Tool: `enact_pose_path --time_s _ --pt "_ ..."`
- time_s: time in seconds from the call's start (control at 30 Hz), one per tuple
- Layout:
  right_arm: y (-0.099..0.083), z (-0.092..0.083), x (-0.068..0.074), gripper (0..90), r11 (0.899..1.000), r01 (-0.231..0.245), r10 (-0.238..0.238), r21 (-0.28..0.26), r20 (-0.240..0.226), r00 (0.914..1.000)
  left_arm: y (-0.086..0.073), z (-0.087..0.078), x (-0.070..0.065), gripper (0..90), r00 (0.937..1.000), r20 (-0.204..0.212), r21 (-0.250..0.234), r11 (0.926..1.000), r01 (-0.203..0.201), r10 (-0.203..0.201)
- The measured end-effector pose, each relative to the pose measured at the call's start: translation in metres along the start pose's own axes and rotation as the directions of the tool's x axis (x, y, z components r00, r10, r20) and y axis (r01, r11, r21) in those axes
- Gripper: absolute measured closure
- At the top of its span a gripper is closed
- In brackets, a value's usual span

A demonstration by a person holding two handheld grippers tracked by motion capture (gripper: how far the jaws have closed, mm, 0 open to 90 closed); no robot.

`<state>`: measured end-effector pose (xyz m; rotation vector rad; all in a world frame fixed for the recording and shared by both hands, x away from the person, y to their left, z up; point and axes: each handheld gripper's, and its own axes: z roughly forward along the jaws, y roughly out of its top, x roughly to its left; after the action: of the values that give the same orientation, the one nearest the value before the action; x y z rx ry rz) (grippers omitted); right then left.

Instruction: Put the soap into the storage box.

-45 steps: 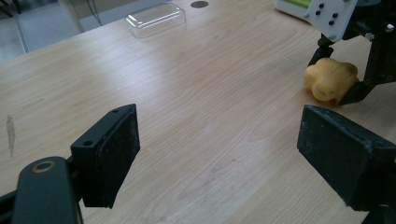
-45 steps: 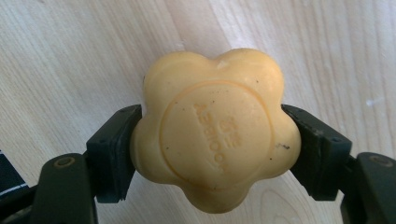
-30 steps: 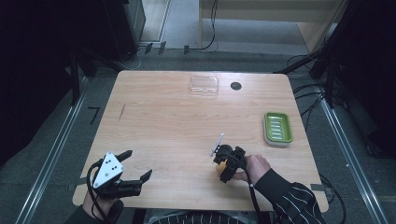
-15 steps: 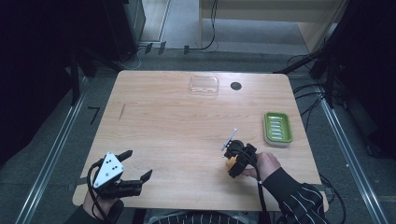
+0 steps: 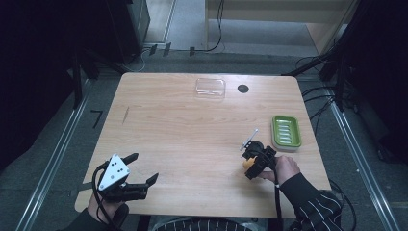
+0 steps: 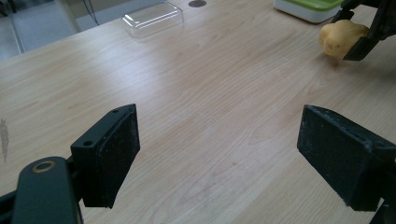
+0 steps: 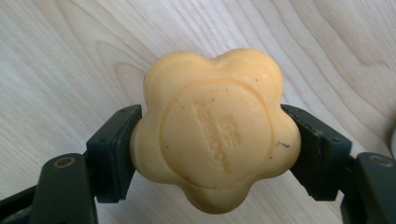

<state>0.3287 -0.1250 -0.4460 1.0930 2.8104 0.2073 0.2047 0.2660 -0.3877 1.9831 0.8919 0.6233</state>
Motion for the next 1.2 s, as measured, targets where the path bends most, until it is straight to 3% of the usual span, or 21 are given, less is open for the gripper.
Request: enact_pose_path --time_s 0.6,1.2 --pt "-0.031 -0.005 -0.033 25.9 0.992 -0.130 0.130 -0.009 0.031 0.9911 0.003 0.001 -0.005 13.6 0.9997 0.012 -0.002 0.9998 -0.020 0.020" --pt "-0.041 -0.012 -0.051 25.9 0.979 -0.201 0.202 -0.029 0.064 0.9773 0.003 0.000 -0.005 13.6 0.9998 0.008 -0.004 0.9998 -0.018 0.018"
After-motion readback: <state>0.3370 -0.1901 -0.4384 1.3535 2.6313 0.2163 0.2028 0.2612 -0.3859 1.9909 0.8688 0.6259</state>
